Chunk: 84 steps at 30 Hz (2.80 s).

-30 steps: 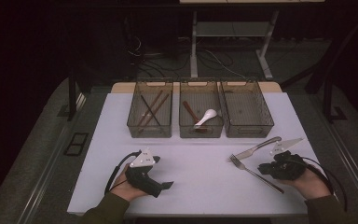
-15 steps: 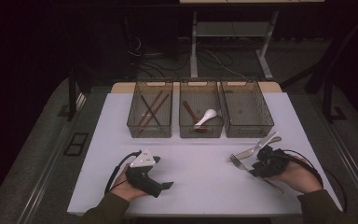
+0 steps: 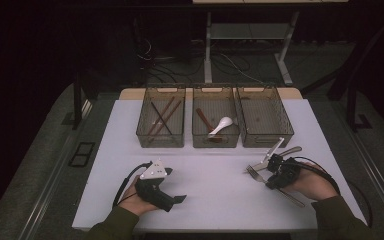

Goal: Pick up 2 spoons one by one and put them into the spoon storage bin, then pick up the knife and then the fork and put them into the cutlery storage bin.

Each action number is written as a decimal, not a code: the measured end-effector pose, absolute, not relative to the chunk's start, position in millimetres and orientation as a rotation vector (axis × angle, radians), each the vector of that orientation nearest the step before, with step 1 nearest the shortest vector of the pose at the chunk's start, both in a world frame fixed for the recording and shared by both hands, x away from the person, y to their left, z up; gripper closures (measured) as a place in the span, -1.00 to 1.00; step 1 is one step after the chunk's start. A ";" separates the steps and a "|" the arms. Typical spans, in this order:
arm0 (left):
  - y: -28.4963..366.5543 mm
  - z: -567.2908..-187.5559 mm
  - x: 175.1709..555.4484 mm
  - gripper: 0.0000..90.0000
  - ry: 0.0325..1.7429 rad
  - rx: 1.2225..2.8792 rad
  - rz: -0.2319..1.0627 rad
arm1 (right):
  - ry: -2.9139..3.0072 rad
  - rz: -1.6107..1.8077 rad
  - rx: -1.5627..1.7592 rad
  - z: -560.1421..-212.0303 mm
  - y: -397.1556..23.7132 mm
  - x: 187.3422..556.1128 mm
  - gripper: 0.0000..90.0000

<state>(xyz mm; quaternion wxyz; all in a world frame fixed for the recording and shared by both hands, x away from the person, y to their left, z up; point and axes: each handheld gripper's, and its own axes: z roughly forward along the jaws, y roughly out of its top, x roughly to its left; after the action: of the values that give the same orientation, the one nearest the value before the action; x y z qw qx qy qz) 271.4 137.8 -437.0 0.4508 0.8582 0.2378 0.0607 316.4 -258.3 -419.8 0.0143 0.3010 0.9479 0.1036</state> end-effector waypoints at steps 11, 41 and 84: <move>137.2 -436.7 270.8 -1.00 0.589 2.120 0.153 | 2.948 0.261 0.946 -419.2 -252.5 317.7 0.89; 139.8 -434.5 270.7 -1.00 0.584 2.094 0.157 | 2.663 0.843 1.084 -394.9 -302.8 310.5 0.90; 147.7 -435.9 274.5 -1.00 0.607 2.056 0.150 | 2.197 1.280 1.203 -346.2 -333.9 347.3 0.91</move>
<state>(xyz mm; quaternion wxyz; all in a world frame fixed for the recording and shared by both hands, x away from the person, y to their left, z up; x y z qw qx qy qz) 274.5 147.7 -435.9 0.4761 0.8414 0.2484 0.0613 347.3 -333.9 -346.2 0.1638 0.4219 0.7705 0.4489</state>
